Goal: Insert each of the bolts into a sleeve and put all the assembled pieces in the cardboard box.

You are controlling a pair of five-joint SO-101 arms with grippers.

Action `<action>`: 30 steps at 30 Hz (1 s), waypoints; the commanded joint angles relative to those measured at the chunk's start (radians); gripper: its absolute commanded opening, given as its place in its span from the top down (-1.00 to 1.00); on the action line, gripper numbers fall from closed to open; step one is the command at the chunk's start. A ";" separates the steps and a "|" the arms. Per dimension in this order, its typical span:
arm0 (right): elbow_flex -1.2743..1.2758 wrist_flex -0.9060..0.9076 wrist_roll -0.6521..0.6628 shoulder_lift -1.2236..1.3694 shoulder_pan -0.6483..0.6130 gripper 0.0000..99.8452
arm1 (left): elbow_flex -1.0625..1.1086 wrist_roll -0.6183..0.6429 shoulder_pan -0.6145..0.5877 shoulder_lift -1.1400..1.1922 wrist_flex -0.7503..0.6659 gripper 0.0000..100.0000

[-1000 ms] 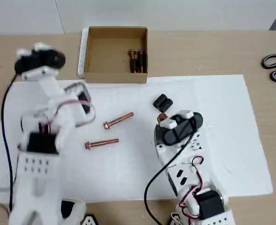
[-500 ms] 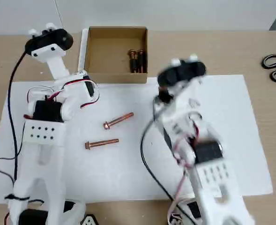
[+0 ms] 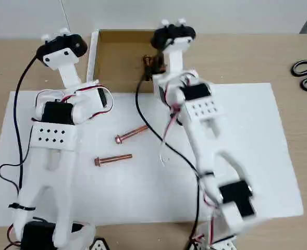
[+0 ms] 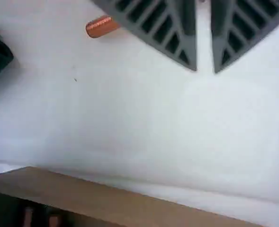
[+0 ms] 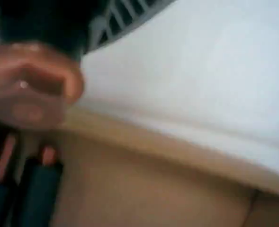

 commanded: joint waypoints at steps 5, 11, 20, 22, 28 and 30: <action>-0.574 -0.033 -0.002 0.364 -0.005 0.99 | -0.051 -0.005 0.032 -0.002 0.087 0.99; -0.991 -0.073 -0.002 0.684 -0.007 0.99 | -0.053 0.028 0.037 -0.002 0.061 0.99; -1.390 -0.173 0.077 1.055 -0.068 0.99 | -0.053 0.025 0.038 -0.002 0.061 0.99; -1.438 -0.173 0.077 1.098 -0.085 0.99 | -0.053 0.025 0.038 0.003 0.061 0.99; -1.491 -0.168 0.077 1.158 -0.101 0.98 | -0.053 0.025 0.035 0.000 0.061 0.99; -1.491 -0.163 0.077 1.165 -0.101 0.86 | -0.053 0.025 0.032 0.000 0.063 0.99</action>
